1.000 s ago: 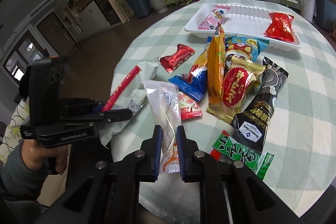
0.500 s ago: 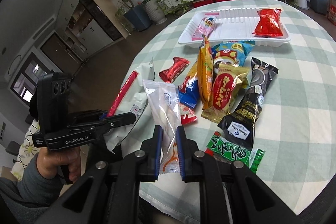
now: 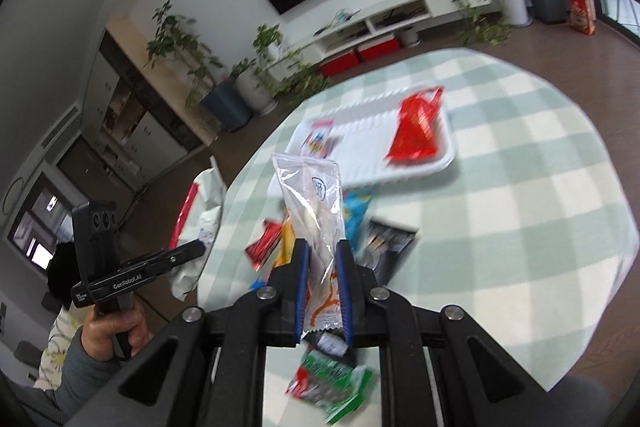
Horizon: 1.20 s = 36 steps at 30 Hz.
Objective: Organize snacks
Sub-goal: 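Carry the bread bag and pastry packet into the white tray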
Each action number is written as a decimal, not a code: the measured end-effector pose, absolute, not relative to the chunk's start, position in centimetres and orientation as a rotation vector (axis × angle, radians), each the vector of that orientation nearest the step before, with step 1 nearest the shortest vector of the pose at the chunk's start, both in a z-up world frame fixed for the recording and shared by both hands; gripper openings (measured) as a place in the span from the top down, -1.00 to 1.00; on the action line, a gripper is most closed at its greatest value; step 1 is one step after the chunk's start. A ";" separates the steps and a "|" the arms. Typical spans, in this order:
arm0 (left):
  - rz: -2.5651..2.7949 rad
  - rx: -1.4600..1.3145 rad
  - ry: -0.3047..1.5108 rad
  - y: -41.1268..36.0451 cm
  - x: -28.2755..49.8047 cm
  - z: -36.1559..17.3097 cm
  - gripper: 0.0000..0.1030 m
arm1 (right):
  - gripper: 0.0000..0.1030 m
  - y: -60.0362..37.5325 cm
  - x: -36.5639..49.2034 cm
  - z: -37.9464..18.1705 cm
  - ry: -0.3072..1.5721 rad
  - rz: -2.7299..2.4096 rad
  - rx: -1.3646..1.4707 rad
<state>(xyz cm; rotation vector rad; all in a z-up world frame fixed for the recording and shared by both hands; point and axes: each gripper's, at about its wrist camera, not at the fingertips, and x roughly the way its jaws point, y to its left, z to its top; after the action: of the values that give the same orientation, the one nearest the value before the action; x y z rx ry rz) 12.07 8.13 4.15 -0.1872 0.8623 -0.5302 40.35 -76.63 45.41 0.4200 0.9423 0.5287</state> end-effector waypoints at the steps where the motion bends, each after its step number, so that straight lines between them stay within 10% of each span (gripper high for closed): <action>1: -0.533 -0.183 0.856 7.9 13.0 4.5 0.69 | 0.70 -77.2 41.0 45.6 0.934 0.510 0.420; 14: -0.562 -0.064 0.855 2.6 28.0 6.7 0.69 | 0.70 -76.3 53.0 46.8 0.898 0.435 0.353; 36: -0.532 0.015 1.042 -2.6 37.0 -4.5 0.69 | 0.73 -68.0 60.4 35.5 1.144 0.440 0.176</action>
<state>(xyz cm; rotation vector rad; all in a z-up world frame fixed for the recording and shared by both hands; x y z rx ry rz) 36.95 -2.60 -4.54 0.0147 1.0417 -0.5324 60.41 -68.02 35.51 0.1757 1.1436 0.4396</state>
